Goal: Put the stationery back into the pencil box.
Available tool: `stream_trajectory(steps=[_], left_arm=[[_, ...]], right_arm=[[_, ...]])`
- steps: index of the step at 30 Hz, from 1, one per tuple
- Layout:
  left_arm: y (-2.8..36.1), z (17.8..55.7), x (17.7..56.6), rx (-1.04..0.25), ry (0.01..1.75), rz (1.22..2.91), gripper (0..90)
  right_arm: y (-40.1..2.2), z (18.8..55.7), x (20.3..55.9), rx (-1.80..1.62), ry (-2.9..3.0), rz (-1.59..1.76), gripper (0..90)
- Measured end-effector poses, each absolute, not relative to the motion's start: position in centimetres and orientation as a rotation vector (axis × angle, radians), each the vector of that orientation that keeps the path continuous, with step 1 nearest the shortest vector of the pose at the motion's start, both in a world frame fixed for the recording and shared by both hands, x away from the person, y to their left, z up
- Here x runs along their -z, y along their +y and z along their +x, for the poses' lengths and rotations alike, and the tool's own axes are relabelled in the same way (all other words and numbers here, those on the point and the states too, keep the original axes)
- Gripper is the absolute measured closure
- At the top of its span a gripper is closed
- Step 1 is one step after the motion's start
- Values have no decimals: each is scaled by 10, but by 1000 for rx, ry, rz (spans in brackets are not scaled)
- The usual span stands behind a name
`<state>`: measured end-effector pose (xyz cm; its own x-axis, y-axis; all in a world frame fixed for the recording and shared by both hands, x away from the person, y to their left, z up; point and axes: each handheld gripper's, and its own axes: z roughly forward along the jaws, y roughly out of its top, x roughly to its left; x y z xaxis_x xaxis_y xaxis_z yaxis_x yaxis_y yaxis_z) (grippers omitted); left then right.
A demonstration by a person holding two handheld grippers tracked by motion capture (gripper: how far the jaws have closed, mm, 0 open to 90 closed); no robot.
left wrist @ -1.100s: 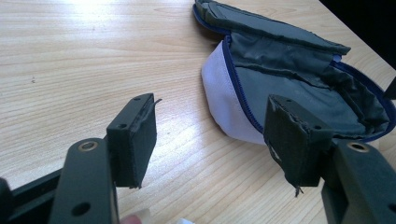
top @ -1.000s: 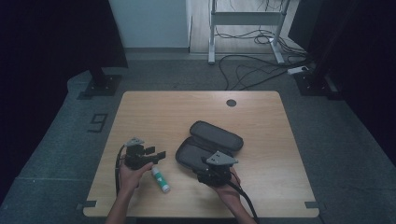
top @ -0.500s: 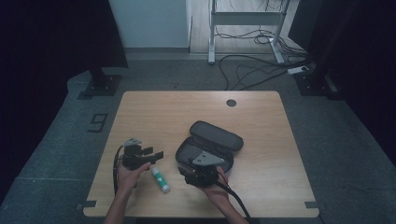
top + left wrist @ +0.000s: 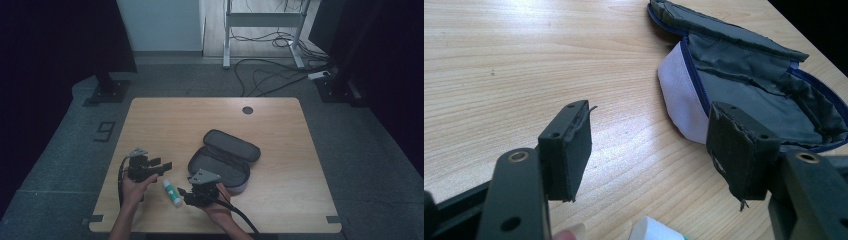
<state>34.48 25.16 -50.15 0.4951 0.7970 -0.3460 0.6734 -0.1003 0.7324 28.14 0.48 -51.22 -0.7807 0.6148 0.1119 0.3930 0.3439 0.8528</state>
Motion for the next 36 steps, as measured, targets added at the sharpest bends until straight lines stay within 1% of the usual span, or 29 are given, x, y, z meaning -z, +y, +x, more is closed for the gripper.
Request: stream_trajectory(steps=[16, 27, 32, 36], left_arm=[[254, 344, 503, -170, 1241, 1827, 351], [257, 345, 504, -167, 1246, 1825, 351], [256, 344, 504, -170, 1246, 1823, 351], [257, 345, 504, -169, 1248, 1823, 351]], right_arm=[[38, 284, 528, -1359, 2453, 897, 488], [51, 286, 535, -1300, 2481, 873, 501], [56, 286, 539, -1264, 2500, 869, 525], [60, 286, 545, -1221, 2524, 856, 567]])
